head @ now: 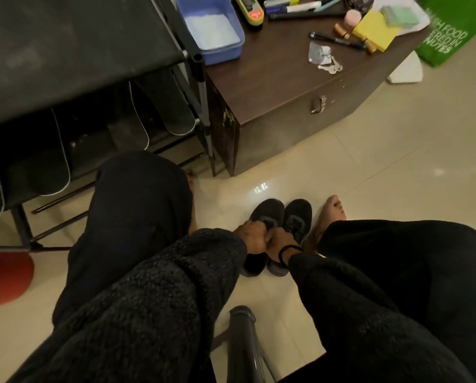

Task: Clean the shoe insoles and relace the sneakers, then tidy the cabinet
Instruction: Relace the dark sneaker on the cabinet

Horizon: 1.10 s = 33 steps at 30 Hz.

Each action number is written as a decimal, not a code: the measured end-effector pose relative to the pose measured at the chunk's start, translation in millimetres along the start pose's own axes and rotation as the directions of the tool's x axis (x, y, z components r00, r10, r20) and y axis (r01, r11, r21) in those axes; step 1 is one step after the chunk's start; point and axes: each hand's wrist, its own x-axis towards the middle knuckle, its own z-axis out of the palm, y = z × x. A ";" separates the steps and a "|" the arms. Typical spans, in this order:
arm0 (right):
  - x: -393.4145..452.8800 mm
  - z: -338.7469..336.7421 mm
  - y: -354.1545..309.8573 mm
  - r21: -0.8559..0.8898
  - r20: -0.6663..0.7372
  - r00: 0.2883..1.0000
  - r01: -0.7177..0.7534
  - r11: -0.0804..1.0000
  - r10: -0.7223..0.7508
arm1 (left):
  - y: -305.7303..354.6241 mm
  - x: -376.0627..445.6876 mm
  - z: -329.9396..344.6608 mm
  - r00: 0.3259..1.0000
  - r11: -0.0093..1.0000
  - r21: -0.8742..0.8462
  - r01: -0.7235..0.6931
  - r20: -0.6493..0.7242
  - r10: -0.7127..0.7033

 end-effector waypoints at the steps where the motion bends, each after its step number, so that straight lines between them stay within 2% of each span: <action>1: -5.6 -9.7 -4.7 0.005 -0.009 1.000 0.021 1.000 -0.021 | 2.0 -7.6 -9.1 1.000 1.000 -0.001 -0.009 -0.025 0.009; 4: -25.3 -44.0 -23.4 0.048 -0.048 0.996 0.081 0.996 -0.079 | 6.4 -31.2 -44.5 0.994 0.999 0.009 -0.046 -0.104 0.046; 8: -60.5 -85.2 -59.4 0.175 -0.204 0.968 0.183 0.967 -0.146 | 7.8 -82.1 -102.7 0.966 0.994 0.057 -0.090 -0.236 0.102; 10: -83.5 -100.1 -86.2 0.165 -0.270 0.933 0.288 0.943 -0.238 | 3.9 -119.9 -133.0 0.938 0.992 0.082 -0.094 -0.327 0.116; 13: -122.9 -115.3 -134.4 0.104 -0.359 0.855 0.436 0.894 -0.375 | -13.5 -180.2 -169.2 0.878 0.995 0.033 -0.098 -0.468 0.102; 17: -177.5 -107.9 -209.5 -0.003 -0.385 0.761 0.564 0.826 -0.522 | -68.1 -262.0 -189.1 0.798 0.998 -0.033 -0.056 -0.602 0.025; 21: -225.8 -70.2 -278.1 -0.113 -0.333 0.675 0.664 0.739 -0.658 | -143.0 -324.9 -176.6 0.747 0.976 -0.213 -0.033 -0.654 -0.117; 24: -256.0 -31.4 -318.3 -0.168 -0.243 0.645 0.707 0.687 -0.724 | -207.0 -355.2 -147.7 0.716 0.933 -0.360 -0.019 -0.656 -0.239; 27: -276.4 20.1 -345.4 -0.218 -0.110 0.631 0.739 0.638 -0.768 | -270.1 -374.7 -106.4 0.719 0.836 -0.549 -0.002 -0.582 -0.381; 31: -285.8 94.9 -355.7 -0.257 0.067 0.627 0.763 0.593 -0.776 | -330.2 -383.2 -43.2 0.709 0.719 -0.695 0.019 -0.497 -0.500; 33: -282.7 134.2 -348.8 -0.292 0.171 0.631 0.766 0.573 -0.757 | -350.3 -383.8 -8.6 0.730 0.654 -0.755 0.051 -0.419 -0.541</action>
